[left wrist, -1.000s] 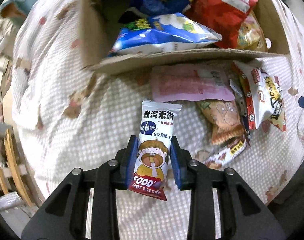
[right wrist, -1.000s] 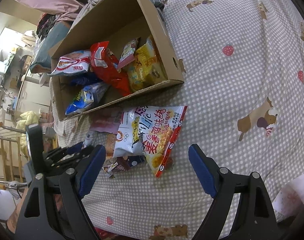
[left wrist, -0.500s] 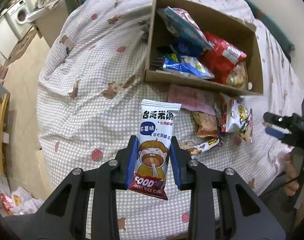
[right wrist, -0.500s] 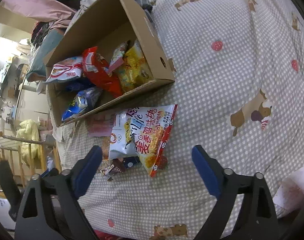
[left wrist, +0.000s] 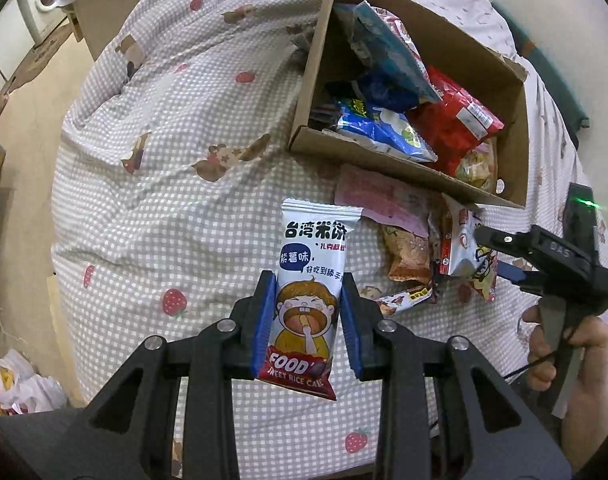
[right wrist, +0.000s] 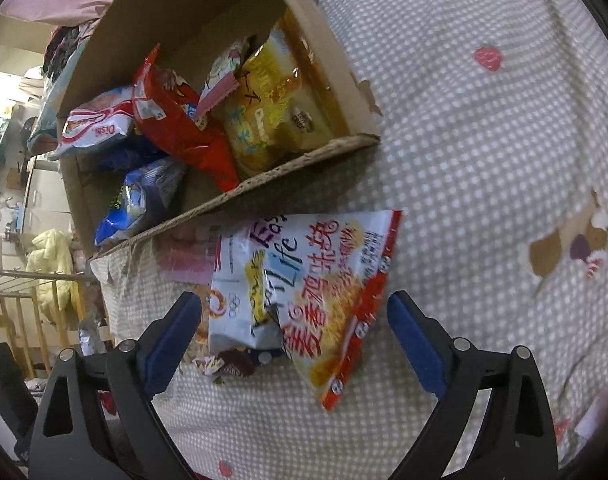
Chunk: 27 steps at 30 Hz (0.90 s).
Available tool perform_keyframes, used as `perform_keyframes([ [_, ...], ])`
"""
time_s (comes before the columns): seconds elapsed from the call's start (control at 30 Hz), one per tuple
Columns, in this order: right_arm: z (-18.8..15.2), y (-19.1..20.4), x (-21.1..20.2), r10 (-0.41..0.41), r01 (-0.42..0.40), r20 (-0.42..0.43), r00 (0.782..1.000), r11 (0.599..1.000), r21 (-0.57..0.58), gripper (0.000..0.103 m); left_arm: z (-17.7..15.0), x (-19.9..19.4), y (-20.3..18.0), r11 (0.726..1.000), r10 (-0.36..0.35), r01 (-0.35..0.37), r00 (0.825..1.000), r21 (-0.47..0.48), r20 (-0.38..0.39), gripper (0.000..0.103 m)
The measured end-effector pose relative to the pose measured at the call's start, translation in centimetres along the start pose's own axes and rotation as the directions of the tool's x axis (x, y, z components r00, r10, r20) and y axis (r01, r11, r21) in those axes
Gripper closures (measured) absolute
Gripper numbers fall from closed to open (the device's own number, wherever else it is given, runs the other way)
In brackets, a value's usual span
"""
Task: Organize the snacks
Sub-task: 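Grasp the rice cake bar with the left gripper while the right grasps the yellow-red bag, then carry the rice cake bar and yellow-red bag into the box and open both grippers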
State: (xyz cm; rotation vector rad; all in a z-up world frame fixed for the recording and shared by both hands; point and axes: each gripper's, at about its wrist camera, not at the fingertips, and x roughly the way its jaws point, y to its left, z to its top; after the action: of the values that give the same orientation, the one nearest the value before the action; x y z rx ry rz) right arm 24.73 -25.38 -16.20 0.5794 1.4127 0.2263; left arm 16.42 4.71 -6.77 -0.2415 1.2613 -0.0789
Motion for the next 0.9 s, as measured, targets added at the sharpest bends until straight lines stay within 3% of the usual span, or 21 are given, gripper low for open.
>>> perform_keyframes([
  [0.1, 0.2, 0.2, 0.7, -0.007, 0.007, -0.019, 1.000, 1.000, -0.009, 0.010, 0.0, -0.1, -0.2, 1.000, -0.004, 0.004, 1.000, 0.000, 0.003, 0.075],
  [0.27, 0.0, 0.9, 0.8, -0.005, 0.003, -0.030, 1.000, 0.999, -0.039, 0.050, 0.0, 0.0, -0.3, 1.000, 0.003, -0.003, 1.000, 0.004, 0.006, 0.075],
  [0.37, -0.5, 1.2, 0.1, -0.005, 0.005, -0.001, 1.000, 0.997, -0.071, 0.060, -0.2, 0.3, -0.3, 1.000, 0.004, -0.004, 1.000, -0.005, -0.004, 0.075],
  [0.63, -1.7, 1.0, -1.9, 0.016, -0.012, 0.029, 0.999, 0.991, -0.134, 0.068, -0.2, 0.0, -0.2, 0.999, 0.032, -0.032, 0.999, -0.006, 0.026, 0.076],
  [0.9, -3.7, -0.1, -4.9, 0.051, -0.039, 0.060, 0.997, 0.983, -0.180, 0.069, -0.3, 0.0, 0.4, 0.998, 0.062, -0.062, 0.997, -0.017, 0.042, 0.075],
])
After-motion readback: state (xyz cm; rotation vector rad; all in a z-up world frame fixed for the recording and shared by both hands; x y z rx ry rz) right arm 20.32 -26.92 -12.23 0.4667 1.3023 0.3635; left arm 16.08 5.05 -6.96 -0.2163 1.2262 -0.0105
